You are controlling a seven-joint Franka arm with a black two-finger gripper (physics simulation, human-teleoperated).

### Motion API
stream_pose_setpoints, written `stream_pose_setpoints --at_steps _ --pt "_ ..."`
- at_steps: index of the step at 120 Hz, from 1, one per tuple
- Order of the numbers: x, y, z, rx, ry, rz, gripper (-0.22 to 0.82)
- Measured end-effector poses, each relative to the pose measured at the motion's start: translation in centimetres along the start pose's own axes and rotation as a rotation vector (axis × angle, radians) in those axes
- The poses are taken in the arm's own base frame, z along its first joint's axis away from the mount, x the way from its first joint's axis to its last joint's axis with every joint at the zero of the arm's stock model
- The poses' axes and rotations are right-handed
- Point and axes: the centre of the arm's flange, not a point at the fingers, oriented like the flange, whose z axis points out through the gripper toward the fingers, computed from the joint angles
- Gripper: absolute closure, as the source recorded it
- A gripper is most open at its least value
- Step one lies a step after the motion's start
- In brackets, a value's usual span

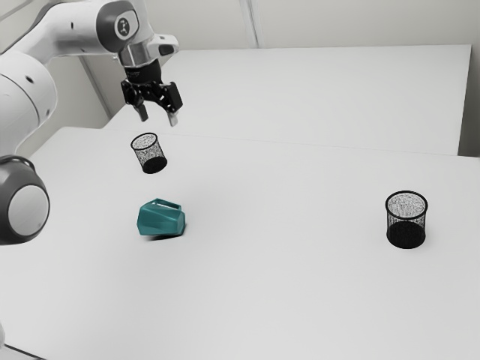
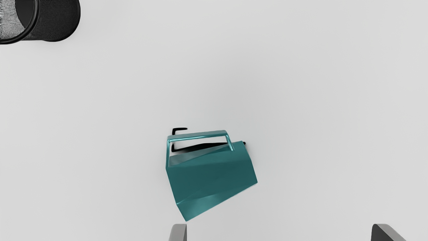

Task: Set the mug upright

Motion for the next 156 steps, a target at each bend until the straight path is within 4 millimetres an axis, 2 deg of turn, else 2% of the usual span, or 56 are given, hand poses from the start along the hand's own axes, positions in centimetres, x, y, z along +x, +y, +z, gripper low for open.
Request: stream_pose_setpoints --at_steps 32,40,48,63,83,97,122,138,156 --pt "-0.7 -0.8 -0.8 -0.008 0.014 -0.009 0.00" --pt "-1.9 -1.1 0.2 -0.037 -0.009 -0.017 0.00" --pt "-4.1 -1.5 2.5 -0.072 -0.049 -0.030 0.00" --pt "-8.2 -5.3 5.6 -0.153 -0.070 -0.115 0.00" --pt "-11.5 -11.2 10.1 -0.280 -0.059 -0.223 0.00" --pt "-11.6 -12.8 13.1 -0.358 -0.034 -0.237 0.00" --pt "-10.4 -14.9 18.1 -0.514 0.029 -0.242 0.00" --pt "-10.1 -16.0 20.0 -0.588 0.084 -0.224 0.00" --pt "-10.7 -18.0 20.7 -0.626 0.149 -0.191 0.00"
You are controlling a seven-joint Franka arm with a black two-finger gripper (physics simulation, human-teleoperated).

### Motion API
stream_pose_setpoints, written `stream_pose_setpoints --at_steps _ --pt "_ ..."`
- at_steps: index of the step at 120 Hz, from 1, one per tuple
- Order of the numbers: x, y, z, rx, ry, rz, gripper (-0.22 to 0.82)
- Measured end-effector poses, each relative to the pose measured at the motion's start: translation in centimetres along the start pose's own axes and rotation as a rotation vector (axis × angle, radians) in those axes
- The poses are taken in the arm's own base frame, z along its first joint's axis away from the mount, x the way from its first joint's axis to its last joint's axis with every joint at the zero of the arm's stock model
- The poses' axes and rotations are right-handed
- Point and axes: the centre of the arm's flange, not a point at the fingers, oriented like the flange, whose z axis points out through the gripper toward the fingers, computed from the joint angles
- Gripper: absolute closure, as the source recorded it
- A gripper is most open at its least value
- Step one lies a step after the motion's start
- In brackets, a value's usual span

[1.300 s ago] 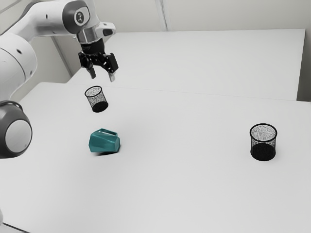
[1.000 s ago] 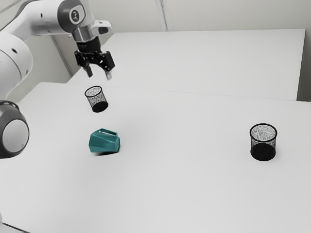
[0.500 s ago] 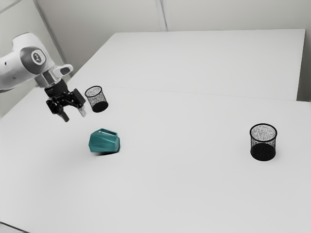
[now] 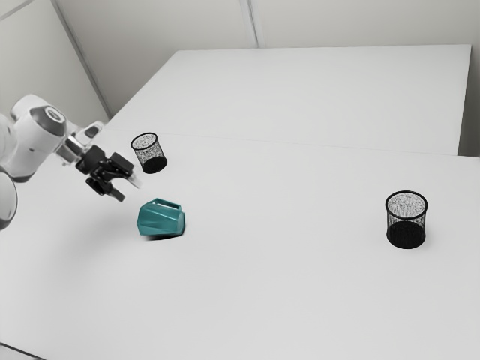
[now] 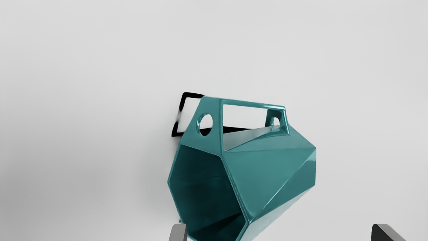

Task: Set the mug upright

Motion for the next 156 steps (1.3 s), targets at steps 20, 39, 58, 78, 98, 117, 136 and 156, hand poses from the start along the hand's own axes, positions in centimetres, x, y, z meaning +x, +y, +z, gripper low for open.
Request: stream_pose_setpoints --at_steps 20,39,58,78,98,117,136,156 --pt "-0.2 -2.4 0.6 -0.047 0.024 0.036 0.00" --pt "-0.5 -4.5 2.6 -0.103 0.027 0.054 0.00" --pt "-1.3 -5.1 4.1 -0.173 0.040 0.073 0.00" --pt "-2.0 -5.2 5.1 -0.252 0.058 0.086 0.00" --pt "-2.9 -5.1 6.2 -0.325 0.061 0.086 0.00" --pt "-3.2 -4.8 6.7 -0.369 0.061 0.092 0.00" --pt "-3.7 -4.7 7.5 -0.412 0.066 0.085 0.00" --pt "-3.8 -4.5 7.7 -0.428 0.069 0.089 0.05"
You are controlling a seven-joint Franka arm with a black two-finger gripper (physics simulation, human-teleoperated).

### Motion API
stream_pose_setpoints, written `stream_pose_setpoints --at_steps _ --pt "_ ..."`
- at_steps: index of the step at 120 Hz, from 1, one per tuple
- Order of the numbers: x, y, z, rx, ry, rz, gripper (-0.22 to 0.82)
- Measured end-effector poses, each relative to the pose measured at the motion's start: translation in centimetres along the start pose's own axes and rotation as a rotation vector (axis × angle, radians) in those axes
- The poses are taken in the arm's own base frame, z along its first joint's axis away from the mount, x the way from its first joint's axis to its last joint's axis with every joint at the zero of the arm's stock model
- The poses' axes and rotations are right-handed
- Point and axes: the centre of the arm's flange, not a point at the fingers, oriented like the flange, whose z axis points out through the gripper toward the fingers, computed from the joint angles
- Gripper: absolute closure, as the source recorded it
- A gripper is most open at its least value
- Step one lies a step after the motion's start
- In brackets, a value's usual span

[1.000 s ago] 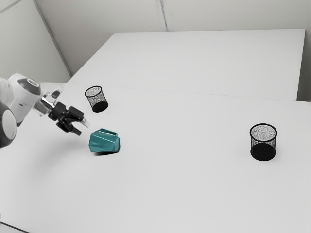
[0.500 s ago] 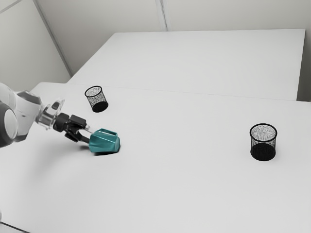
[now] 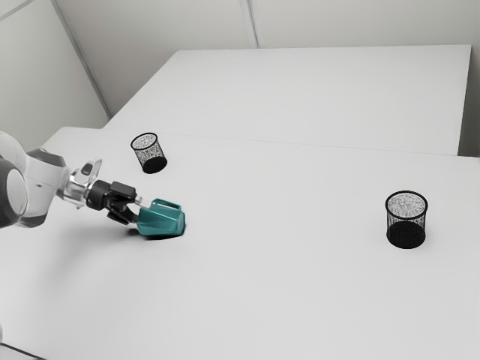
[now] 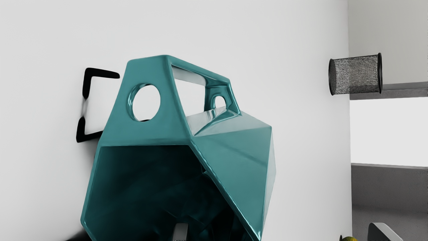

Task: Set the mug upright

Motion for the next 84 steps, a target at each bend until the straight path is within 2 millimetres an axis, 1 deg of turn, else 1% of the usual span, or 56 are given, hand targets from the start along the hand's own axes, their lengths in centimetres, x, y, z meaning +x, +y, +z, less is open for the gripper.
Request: stream_pose_setpoints --at_steps 9,84 --pt "-0.01 0.01 0.09 -0.002 0.000 0.002 0.10" --pt "-0.16 -0.02 0.77 -0.010 0.001 0.008 0.66"
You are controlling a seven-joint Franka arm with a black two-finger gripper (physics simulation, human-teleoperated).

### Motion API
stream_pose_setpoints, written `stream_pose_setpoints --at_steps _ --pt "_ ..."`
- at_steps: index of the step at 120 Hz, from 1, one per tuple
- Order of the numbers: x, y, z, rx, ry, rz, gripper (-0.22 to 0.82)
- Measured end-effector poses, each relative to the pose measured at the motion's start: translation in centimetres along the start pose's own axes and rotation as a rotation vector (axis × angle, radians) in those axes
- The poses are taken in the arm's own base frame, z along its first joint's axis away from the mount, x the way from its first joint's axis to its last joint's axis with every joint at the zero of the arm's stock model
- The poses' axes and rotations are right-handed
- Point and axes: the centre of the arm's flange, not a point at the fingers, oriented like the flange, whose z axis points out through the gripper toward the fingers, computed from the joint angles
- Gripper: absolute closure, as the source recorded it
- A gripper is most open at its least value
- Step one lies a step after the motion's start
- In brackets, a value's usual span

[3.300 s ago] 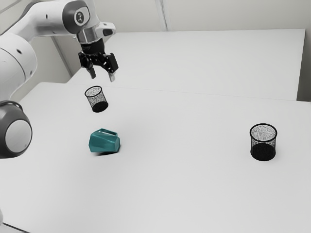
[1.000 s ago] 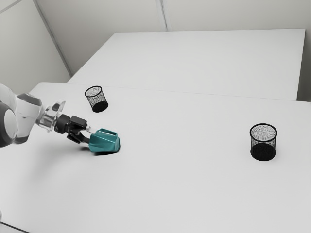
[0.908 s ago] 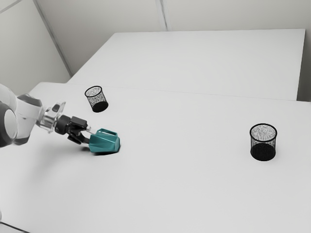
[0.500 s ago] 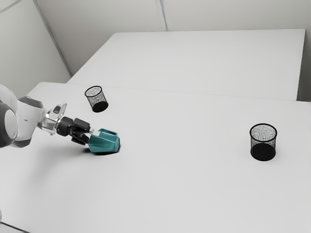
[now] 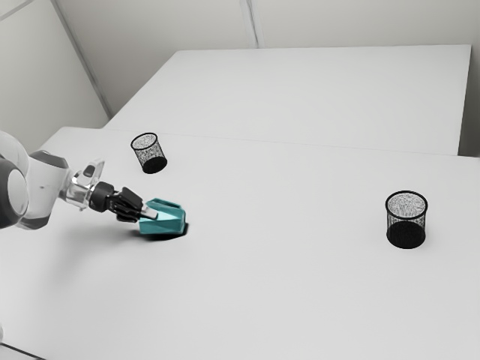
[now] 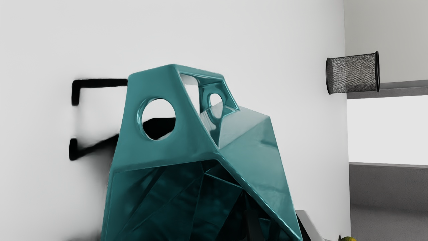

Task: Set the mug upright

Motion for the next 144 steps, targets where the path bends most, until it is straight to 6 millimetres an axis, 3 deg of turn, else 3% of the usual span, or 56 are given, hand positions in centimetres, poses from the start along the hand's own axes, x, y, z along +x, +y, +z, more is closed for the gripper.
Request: stream_pose_setpoints --at_steps 20,41,60,82,92,144 --pt "0.5 1.0 -0.2 0.003 0.003 0.023 0.74" --pt "2.0 4.3 0.3 0.021 -0.010 0.094 0.77" --pt "3.7 9.1 2.0 0.109 -0.094 0.202 0.78" --pt "4.1 15.9 3.9 0.336 -0.267 0.369 0.78" --pt "4.2 17.9 5.0 0.449 -0.339 0.439 0.78" --pt "2.8 20.9 11.6 0.874 -0.465 0.703 0.79"
